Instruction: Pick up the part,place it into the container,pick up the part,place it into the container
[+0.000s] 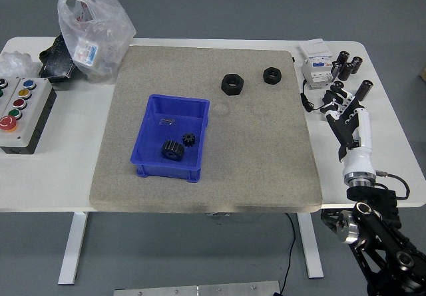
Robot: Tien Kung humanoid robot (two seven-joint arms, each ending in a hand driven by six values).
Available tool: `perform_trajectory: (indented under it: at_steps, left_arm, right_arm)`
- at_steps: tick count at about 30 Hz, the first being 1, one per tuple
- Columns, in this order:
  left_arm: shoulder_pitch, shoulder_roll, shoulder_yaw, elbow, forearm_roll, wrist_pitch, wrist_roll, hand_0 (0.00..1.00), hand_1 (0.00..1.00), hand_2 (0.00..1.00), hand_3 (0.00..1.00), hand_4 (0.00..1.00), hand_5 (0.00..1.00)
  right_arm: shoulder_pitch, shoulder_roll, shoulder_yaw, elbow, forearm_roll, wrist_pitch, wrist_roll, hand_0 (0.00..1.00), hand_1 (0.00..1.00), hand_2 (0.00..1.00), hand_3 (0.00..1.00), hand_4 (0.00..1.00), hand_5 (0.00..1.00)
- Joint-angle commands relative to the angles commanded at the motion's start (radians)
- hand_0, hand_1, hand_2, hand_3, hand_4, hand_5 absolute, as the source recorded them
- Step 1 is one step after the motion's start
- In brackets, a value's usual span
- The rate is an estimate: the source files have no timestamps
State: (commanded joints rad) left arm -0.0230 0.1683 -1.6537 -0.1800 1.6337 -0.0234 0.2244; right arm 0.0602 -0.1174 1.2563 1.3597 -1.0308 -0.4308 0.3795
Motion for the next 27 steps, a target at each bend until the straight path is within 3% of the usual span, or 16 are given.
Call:
perform_trajectory:
  at_steps: [11,27]
  left_arm:
    - [-0.037,0.003,0.015,0.000,0.005,-0.003,-0.012,0.613,0.605,0.593,0.618,0.599,0.435]
    - [-0.044,-0.008,0.007,0.000,0.014,-0.003,-0.008,0.613,0.606,0.590,0.615,0.601,0.393]
  right_arm:
    - [0.013,-0.004,0.050,0.016,0.040,0.014,0.010,0.658,0.699,0.726,0.696,0.707,0.426]
    - [0.023,-0.006,0.062,0.019,0.052,0.016,0.005,0.658,0.696,0.721,0.692,0.703,0.432]
